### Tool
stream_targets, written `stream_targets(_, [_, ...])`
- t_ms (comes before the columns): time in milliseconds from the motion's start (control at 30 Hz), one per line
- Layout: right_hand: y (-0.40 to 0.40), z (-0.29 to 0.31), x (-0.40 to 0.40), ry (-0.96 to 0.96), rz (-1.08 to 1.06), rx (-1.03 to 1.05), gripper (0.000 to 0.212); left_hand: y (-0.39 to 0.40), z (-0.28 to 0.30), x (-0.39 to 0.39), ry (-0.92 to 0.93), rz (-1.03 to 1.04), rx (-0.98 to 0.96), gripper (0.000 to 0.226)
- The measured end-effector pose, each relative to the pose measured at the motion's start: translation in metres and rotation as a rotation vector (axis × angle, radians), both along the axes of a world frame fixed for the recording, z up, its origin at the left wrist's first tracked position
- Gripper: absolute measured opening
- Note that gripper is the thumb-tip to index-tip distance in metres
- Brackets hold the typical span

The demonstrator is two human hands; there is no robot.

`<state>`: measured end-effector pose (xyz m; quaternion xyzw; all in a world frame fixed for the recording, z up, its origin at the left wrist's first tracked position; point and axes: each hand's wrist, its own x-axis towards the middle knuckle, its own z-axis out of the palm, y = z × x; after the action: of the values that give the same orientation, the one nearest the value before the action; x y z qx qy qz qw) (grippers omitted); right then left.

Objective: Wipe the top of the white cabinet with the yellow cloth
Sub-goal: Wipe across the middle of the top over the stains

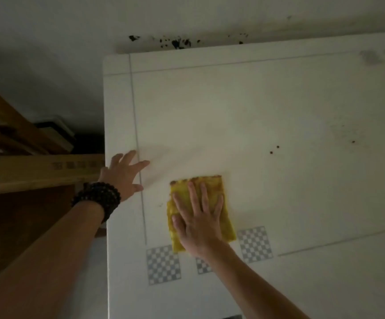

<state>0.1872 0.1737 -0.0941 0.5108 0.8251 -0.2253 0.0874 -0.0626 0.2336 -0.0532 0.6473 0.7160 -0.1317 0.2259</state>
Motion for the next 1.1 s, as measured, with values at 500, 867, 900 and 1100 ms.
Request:
stream_targets(500, [-0.05, 0.004, -0.038, -0.052, 0.098, 0.021, 0.059, -0.063, -0.01, -0.01, -0.176, 0.115, 0.112, 0.077])
stream_targets(867, [0.02, 0.003, -0.081, -0.099, 0.037, -0.012, 0.061, -0.065, -0.01, -0.008, -0.238, 0.134, 0.097, 0.078])
stream_targets(900, [-0.001, 0.005, -0.07, -0.113, 0.063, -0.005, 0.061, -0.067, -0.012, -0.008, -0.186, 0.098, 0.091, 0.077])
stream_targets(1100, [0.022, 0.005, -0.059, -0.097, 0.101, -0.001, 0.058, -0.054, -0.01, -0.012, -0.031, -0.009, 0.107, 0.081])
